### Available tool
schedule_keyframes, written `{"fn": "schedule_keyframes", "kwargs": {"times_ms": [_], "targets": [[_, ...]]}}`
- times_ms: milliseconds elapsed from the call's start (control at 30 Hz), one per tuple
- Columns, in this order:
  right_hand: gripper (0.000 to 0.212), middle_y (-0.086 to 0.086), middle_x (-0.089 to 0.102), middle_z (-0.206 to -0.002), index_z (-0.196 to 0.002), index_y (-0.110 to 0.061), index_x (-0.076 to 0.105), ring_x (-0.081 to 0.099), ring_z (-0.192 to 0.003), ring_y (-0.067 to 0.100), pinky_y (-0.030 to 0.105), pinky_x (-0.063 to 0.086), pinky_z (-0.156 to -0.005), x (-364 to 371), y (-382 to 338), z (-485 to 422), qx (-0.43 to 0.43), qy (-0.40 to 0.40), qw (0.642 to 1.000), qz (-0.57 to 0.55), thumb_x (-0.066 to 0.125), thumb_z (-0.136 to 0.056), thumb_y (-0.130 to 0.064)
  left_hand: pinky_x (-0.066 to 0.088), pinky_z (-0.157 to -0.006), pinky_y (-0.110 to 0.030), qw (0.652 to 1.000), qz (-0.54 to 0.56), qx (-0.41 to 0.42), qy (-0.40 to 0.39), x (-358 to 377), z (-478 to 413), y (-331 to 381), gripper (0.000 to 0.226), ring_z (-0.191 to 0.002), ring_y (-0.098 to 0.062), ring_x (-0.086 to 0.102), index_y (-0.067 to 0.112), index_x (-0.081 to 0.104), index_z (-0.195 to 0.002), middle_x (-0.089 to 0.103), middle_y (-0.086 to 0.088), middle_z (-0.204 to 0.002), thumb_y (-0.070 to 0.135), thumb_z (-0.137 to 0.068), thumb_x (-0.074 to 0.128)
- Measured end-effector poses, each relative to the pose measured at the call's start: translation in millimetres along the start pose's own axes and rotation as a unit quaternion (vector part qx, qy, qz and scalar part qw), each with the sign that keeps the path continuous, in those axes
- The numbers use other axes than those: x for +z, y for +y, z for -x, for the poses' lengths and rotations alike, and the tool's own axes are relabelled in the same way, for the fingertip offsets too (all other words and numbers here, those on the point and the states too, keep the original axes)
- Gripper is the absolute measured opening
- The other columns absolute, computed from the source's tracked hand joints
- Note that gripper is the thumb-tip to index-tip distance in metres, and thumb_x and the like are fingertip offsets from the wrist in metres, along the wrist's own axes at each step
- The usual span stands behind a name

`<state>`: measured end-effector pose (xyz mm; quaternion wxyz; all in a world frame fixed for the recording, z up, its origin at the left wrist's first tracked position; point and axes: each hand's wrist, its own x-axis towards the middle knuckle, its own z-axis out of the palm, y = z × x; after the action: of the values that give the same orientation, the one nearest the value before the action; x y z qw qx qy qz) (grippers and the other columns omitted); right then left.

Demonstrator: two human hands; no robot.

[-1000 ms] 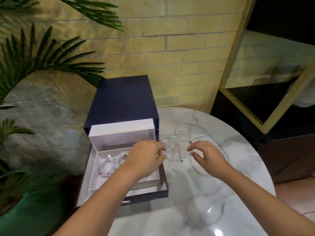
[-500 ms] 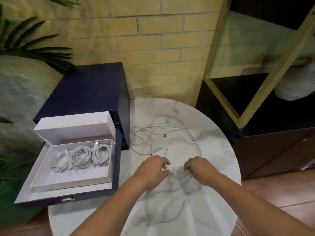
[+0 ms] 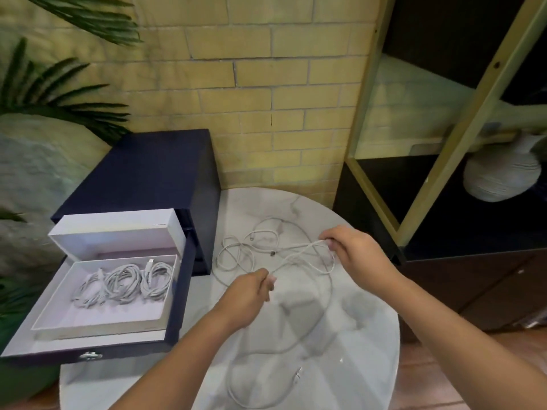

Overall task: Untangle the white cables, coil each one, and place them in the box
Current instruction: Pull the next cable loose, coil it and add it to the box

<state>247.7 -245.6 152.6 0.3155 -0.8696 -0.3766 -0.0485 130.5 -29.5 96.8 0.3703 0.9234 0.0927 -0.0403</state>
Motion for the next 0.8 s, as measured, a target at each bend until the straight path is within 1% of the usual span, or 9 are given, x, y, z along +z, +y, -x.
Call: {"fn": "schedule_keyframes", "kwargs": {"times_ms": [133, 200, 267, 367, 467, 533, 633, 700, 800], "targets": [[0.015, -0.005, 0.063, -0.099, -0.106, -0.013, 0.065, 0.057, -0.093, 0.01, 0.024, 0.048, -0.081, -24, -1, -14, -0.02, 0.072, 0.997, 0.012, 0.056, -0.094, -0.014, 0.05, -0.068, -0.02, 0.995, 0.085, 0.003, 0.061, -20, 4, 17, 0.037, -0.065, -0.006, 0.054, 0.02, 0.054, -0.075, 0.052, 0.008, -0.067, 0.043, -0.1, 0.039], [0.011, -0.008, 0.061, -0.094, -0.101, -0.014, 0.065, 0.057, -0.087, 0.007, 0.02, 0.047, -0.075, -28, -3, -23, -0.019, 0.098, 0.995, 0.006, 0.056, -0.094, -0.014, 0.041, -0.056, -0.016, 0.987, 0.143, 0.006, 0.078, -28, 8, 35, 0.038, -0.055, -0.002, 0.044, 0.019, 0.053, -0.074, 0.044, 0.011, -0.058, 0.042, -0.1, 0.038], [0.009, -0.009, 0.06, -0.089, -0.097, -0.016, 0.064, 0.055, -0.082, 0.005, 0.013, 0.041, -0.07, -31, -7, -33, -0.005, 0.115, 0.993, 0.0, 0.056, -0.094, -0.015, 0.028, -0.048, -0.019, 0.965, 0.253, 0.012, 0.071, -36, 10, 54, 0.039, -0.048, -0.004, 0.032, 0.018, 0.053, -0.076, 0.034, 0.012, -0.053, 0.042, -0.101, 0.035], [0.01, -0.009, 0.06, -0.085, -0.094, -0.017, 0.066, 0.056, -0.08, 0.008, 0.015, 0.041, -0.066, -30, -14, -41, 0.006, 0.1, 0.995, 0.013, 0.056, -0.094, -0.018, 0.016, -0.045, -0.02, 0.919, 0.391, 0.028, 0.051, -48, 10, 79, 0.038, -0.046, -0.007, 0.019, 0.014, 0.051, -0.08, 0.025, 0.009, -0.053, 0.034, -0.104, 0.029], [0.012, -0.005, 0.065, -0.088, -0.094, -0.016, 0.068, 0.059, -0.084, 0.013, 0.028, 0.047, -0.072, -22, -25, -42, -0.005, 0.034, 0.999, 0.04, 0.057, -0.093, -0.02, 0.028, -0.05, -0.021, 0.885, 0.459, 0.062, 0.037, -59, 7, 100, 0.038, -0.046, -0.008, 0.028, 0.011, 0.057, -0.086, 0.034, 0.006, -0.052, 0.029, -0.104, 0.028], [0.013, -0.002, 0.068, -0.091, -0.095, -0.017, 0.07, 0.06, -0.085, 0.015, 0.03, 0.047, -0.074, -14, -37, -36, -0.013, -0.029, 0.999, 0.041, 0.057, -0.092, -0.02, 0.044, -0.065, -0.024, 0.883, 0.462, 0.084, 0.011, -68, 6, 111, 0.038, -0.058, -0.009, 0.049, 0.012, 0.064, -0.099, 0.056, 0.006, -0.063, 0.026, -0.104, 0.03], [0.017, -0.002, 0.07, -0.098, -0.1, -0.018, 0.071, 0.062, -0.088, 0.015, 0.031, 0.048, -0.077, 1, -55, -24, -0.043, -0.096, 0.994, 0.03, 0.056, -0.091, -0.019, 0.047, -0.092, -0.026, 0.892, 0.442, 0.09, -0.04, -82, 3, 116, 0.033, -0.098, -0.009, 0.066, 0.016, 0.062, -0.118, 0.072, 0.007, -0.104, 0.024, -0.104, 0.033], [0.018, -0.003, 0.071, -0.096, -0.101, -0.019, 0.071, 0.06, -0.085, 0.011, 0.026, 0.046, -0.076, 6, -64, -17, -0.046, -0.111, 0.993, 0.016, 0.056, -0.093, -0.023, 0.049, -0.093, -0.022, 0.896, 0.434, 0.084, -0.039, -87, 0, 113, 0.03, -0.11, -0.009, 0.064, 0.018, 0.058, -0.123, 0.069, 0.005, -0.118, 0.023, -0.103, 0.036], [0.018, -0.003, 0.069, -0.086, -0.098, -0.018, 0.072, 0.058, -0.077, 0.007, 0.021, 0.043, -0.071, 5, -70, -13, -0.029, -0.12, 0.992, -0.024, 0.057, -0.093, -0.028, 0.052, -0.089, -0.019, 0.889, 0.452, 0.067, 0.012, -86, -6, 103, 0.027, -0.11, -0.009, 0.064, 0.016, 0.057, -0.124, 0.065, 0.003, -0.123, 0.019, -0.101, 0.044]]}}
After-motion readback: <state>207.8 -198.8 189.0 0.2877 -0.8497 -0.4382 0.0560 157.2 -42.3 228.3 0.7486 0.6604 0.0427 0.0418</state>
